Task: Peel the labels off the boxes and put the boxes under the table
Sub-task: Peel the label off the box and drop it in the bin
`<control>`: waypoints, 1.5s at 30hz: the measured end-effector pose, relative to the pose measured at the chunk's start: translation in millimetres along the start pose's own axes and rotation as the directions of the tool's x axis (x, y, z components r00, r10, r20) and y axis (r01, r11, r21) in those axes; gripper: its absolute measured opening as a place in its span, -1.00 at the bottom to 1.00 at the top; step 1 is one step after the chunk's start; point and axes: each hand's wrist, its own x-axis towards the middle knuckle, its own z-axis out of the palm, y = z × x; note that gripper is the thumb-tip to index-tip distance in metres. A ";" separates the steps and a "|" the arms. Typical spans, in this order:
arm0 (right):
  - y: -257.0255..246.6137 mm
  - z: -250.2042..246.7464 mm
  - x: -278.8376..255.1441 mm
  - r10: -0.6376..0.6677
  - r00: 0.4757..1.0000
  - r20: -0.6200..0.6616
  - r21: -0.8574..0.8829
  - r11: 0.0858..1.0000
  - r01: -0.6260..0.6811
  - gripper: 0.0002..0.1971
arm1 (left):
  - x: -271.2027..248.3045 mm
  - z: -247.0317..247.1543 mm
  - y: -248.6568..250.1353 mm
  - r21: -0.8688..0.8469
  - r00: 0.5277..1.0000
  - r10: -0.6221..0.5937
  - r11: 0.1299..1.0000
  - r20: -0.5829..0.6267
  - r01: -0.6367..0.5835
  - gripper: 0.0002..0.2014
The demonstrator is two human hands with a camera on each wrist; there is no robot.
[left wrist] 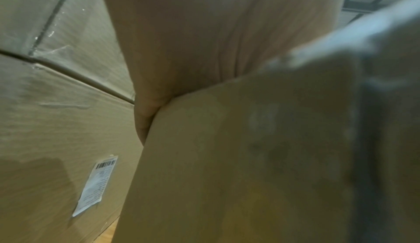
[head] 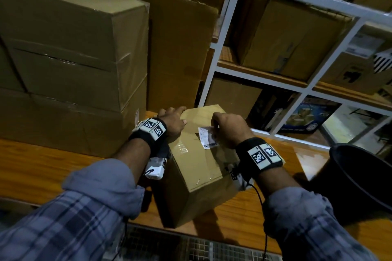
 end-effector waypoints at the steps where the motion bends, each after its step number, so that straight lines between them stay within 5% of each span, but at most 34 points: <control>1: 0.6 0.7 0.1 0.002 1.000 -0.003 0.006 1.000 -0.002 -0.82 | 0.5 0.2 -0.3 0.000 1.000 0.000 1.000 0.000 0.000 -0.40; 6: 1.3 6.4 2.7 0.026 0.999 -0.029 0.043 0.999 -0.024 -0.76 | 1.3 0.1 -1.2 -0.007 1.000 -0.005 1.000 0.001 0.005 -0.39; 14: 0.9 11.1 5.5 -0.013 0.999 -0.040 0.027 1.000 0.014 -0.23 | -3.5 -4.1 1.8 -0.018 1.000 0.002 1.000 0.012 -0.002 -0.40; 20: -3.8 2.9 2.9 -0.062 0.998 0.023 0.017 0.998 0.062 -0.72 | -3.3 -4.5 3.2 -0.013 1.000 0.002 1.000 0.013 -0.002 -0.39; 45: 9.6 4.8 -0.4 0.099 0.994 -0.052 0.267 0.960 -0.082 -0.88 | -1.4 -2.6 2.2 -0.001 1.000 -0.018 1.000 0.006 0.018 -0.39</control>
